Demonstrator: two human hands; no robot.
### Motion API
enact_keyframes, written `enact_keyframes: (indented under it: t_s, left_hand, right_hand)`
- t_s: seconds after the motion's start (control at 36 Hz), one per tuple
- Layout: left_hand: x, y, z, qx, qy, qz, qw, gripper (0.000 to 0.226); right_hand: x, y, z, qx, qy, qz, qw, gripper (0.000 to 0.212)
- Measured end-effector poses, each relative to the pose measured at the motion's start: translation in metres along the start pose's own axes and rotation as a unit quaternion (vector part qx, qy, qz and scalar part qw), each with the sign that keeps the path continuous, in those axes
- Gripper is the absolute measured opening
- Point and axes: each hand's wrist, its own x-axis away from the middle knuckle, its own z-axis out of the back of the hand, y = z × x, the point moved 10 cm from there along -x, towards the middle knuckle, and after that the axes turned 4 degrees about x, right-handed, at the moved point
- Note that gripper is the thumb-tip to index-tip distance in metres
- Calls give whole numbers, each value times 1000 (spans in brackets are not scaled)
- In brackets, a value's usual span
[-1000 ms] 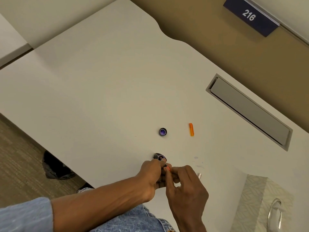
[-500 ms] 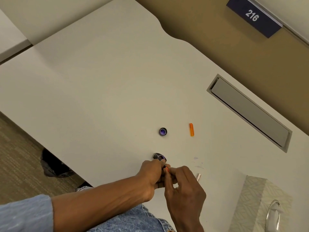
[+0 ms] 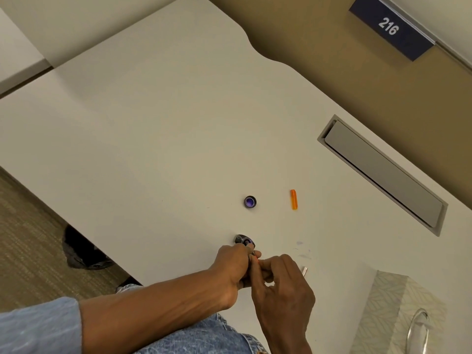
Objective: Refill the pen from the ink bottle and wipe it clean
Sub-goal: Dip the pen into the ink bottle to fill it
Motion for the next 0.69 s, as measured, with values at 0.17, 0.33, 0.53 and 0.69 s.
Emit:
enact_keyframes:
  t_s: [0.17,0.33,0.53,0.69]
  left_hand:
    - [-8,-5,1,-10,-5,5,1000,29]
    - [-11,-4,3,-8,4,5,1000,27]
    - [-9,-5,0,-6,-7,16,1000,29]
    - [-8,-4,0,-4,-1,14,1000,28]
  right_hand:
    - [-2,0,1,-53,-12,-17,998,16]
    - [-2,-2,1,-81,-38,-2,996,18]
    - [-1,-2,-2,-59,-31,22,998,3]
    - [-2,-1,-2,-54,-31,21,998,11]
